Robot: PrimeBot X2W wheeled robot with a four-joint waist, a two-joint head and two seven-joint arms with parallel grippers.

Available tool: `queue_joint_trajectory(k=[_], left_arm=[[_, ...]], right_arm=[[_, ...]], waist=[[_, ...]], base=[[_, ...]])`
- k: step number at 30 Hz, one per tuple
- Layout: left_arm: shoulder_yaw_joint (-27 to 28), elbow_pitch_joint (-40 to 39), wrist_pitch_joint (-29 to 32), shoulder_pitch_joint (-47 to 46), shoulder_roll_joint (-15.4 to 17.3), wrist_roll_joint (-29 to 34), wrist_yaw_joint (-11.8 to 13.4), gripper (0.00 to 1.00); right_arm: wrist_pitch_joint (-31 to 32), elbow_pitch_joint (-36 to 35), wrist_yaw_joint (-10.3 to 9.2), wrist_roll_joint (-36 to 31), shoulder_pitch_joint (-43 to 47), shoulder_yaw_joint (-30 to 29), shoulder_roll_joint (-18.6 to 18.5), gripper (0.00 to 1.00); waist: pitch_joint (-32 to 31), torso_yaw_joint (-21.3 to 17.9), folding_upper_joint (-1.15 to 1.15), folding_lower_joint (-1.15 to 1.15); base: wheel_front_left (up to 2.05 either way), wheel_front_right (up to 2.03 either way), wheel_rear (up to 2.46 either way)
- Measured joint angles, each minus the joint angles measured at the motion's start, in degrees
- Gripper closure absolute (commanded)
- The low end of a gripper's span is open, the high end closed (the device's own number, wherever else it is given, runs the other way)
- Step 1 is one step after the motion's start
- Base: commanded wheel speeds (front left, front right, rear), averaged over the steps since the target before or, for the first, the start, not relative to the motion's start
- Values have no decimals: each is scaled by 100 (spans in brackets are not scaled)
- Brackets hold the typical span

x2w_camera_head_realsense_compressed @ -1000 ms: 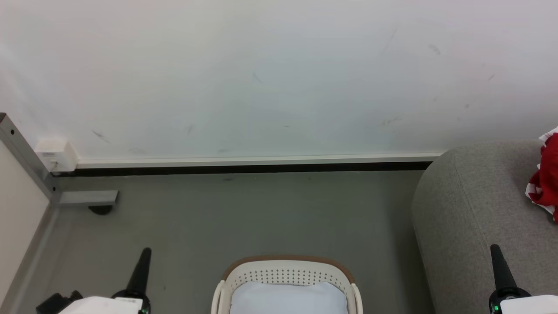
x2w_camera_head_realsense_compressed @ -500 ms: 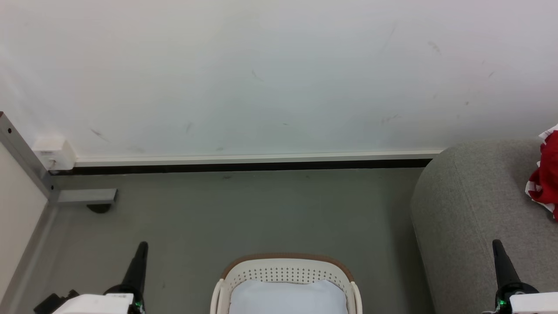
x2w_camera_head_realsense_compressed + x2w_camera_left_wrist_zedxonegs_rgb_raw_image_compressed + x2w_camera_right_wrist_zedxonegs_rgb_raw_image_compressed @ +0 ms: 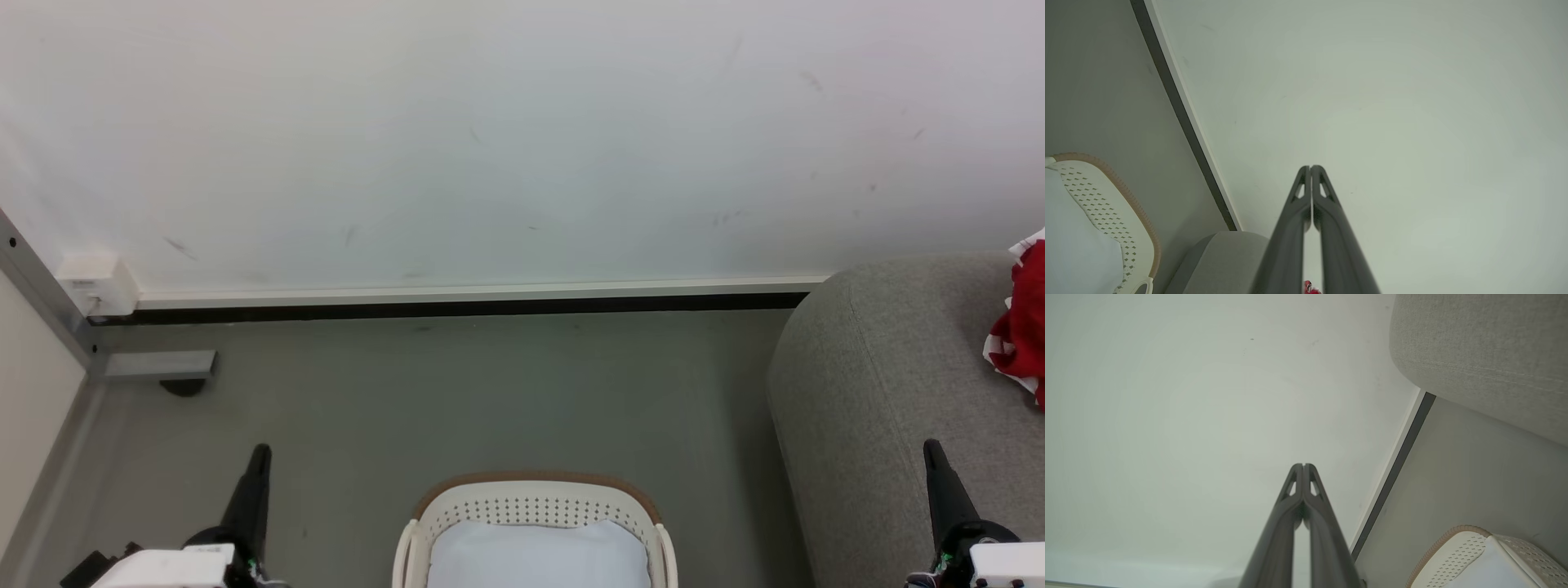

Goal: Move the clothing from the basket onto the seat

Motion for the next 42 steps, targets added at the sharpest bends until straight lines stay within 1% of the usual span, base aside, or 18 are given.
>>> queue_joint_trajectory(k=[5, 15, 42], left_arm=[[68, 7, 56, -25, -37, -215, -41, 100], [172, 15, 151, -58, -97, -425, -94, 100], [180, 15, 152, -60, -101, -427, -98, 100]], right_arm=[[65, -24, 0, 257, -12, -15, -3, 100], [142, -59, 0, 603, -24, -40, -8, 100], [144, -63, 0, 605, -26, -40, -9, 100]], waist=[[19, -8, 0, 0], [45, -19, 0, 0], [44, -18, 0, 0]], base=[[0, 0, 0], [0, 0, 0], [0, 0, 0]])
